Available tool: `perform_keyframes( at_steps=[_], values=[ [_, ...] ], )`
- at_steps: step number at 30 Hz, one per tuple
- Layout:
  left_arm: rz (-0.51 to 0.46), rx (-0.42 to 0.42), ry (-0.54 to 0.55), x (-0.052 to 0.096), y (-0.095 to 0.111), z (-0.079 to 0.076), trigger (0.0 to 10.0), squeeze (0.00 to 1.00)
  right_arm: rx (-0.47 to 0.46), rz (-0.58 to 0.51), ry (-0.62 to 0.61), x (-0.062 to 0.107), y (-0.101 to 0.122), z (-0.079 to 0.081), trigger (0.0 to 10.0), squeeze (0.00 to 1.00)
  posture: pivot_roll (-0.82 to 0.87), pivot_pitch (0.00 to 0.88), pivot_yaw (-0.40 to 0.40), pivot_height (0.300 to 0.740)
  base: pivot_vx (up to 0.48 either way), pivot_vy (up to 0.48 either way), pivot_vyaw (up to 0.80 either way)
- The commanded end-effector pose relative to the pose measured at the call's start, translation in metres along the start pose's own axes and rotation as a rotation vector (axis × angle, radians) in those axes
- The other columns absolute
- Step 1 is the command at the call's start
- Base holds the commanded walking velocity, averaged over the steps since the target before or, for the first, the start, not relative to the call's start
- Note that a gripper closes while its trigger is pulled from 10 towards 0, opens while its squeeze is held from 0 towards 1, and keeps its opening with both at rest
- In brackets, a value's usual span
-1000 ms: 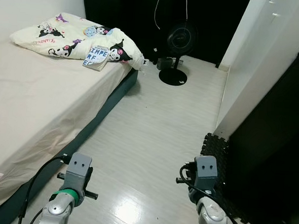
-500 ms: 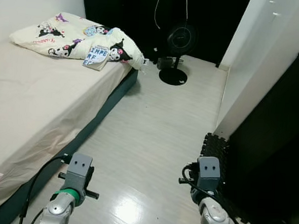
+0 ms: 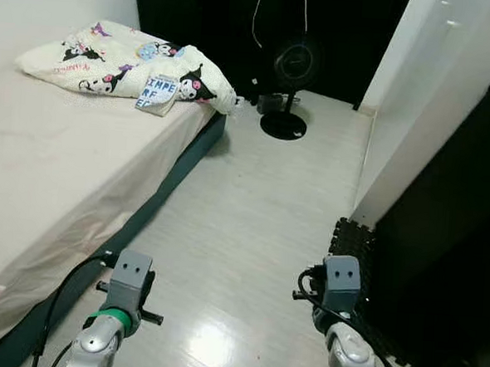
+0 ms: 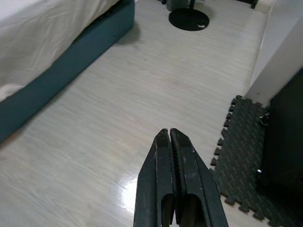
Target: Clean up the room
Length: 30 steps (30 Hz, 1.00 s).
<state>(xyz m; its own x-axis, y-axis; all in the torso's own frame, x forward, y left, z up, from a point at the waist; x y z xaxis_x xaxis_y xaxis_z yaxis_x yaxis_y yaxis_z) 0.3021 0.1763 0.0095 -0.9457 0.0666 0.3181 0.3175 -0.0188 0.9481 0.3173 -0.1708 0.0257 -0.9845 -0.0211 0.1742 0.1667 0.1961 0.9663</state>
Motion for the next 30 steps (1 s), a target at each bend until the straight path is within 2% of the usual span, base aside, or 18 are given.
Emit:
perform_keyframes(
  at_steps=[1,22,28,30],
  values=[
    [0.011,-0.011,0.002,0.001,-0.004,0.000,10.0,0.00,0.009,-0.001,-0.002,0.001,-0.001,0.000,10.0,0.00,-0.03,0.037,0.033,0.740,0.480,0.000,0.00],
    [0.009,-0.020,0.006,0.001,-0.004,0.003,10.0,0.00,0.013,-0.003,0.001,-0.002,0.000,-0.001,10.0,0.00,-0.03,0.029,0.036,0.740,0.441,0.000,0.00],
    [-0.017,-0.035,-0.003,0.003,-0.001,0.001,10.0,0.00,0.000,-0.043,0.033,-0.002,0.007,0.002,10.0,0.00,-0.03,0.031,0.037,0.740,0.000,0.000,0.76],
    [-0.035,-0.044,0.005,0.004,0.002,0.000,10.0,0.00,0.001,-0.082,0.066,-0.003,0.016,0.008,10.0,0.00,-0.02,0.032,0.037,0.740,0.000,0.000,0.80]
  ],
)
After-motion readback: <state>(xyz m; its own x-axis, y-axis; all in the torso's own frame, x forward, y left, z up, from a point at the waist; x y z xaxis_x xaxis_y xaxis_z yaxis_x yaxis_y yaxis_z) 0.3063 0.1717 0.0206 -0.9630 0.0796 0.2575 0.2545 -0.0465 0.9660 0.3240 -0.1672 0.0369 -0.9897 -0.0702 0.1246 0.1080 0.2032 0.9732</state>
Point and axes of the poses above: a point about 5 cm out from each wrist's last joint towards the gripper, its own x axis pointing back from the gripper into the wrist, its own y axis along the axis of the wrist's last joint, z = x × y, the point moved 3 cm from there along -x, pointing out of the wrist towards the gripper, and after that the axes turned 8 degrees about x, right-handed, at the moved point
